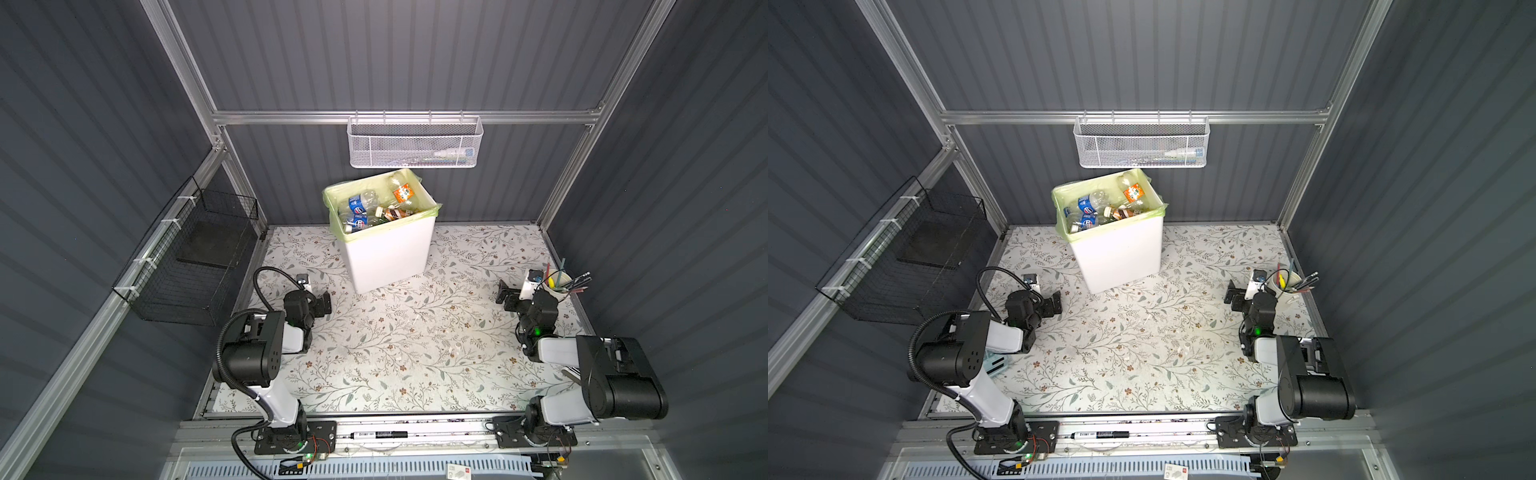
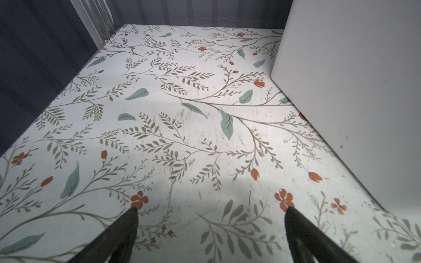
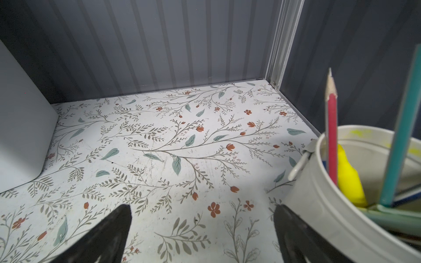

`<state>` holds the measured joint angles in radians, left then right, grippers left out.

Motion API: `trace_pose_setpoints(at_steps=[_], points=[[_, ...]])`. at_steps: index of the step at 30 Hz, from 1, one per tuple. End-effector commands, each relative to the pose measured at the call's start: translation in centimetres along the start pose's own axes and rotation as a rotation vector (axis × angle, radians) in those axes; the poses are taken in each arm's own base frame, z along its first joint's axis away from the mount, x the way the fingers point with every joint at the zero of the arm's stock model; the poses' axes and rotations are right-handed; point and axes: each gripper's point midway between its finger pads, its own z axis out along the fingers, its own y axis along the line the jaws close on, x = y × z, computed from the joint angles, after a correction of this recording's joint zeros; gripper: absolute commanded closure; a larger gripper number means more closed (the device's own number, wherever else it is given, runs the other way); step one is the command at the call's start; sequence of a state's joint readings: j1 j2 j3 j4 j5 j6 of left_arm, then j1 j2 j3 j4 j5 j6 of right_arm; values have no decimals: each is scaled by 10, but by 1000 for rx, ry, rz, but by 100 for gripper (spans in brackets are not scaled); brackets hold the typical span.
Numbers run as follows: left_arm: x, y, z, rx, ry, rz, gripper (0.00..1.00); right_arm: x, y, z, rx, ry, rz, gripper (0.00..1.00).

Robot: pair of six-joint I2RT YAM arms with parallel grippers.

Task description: Throw the plastic bottles in the bin

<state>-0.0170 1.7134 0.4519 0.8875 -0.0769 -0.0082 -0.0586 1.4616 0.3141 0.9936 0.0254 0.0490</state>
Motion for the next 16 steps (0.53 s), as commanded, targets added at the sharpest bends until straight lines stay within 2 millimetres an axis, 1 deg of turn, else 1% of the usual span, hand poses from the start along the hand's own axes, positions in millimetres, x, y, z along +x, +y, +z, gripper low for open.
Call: trace_pose_setpoints(at_steps=[1, 16], points=[[-13, -3, 2, 14, -39, 12, 0, -2, 1, 1, -5, -3, 11, 1], [-13, -3, 2, 14, -39, 12, 0, -2, 0, 1, -5, -3, 11, 1]])
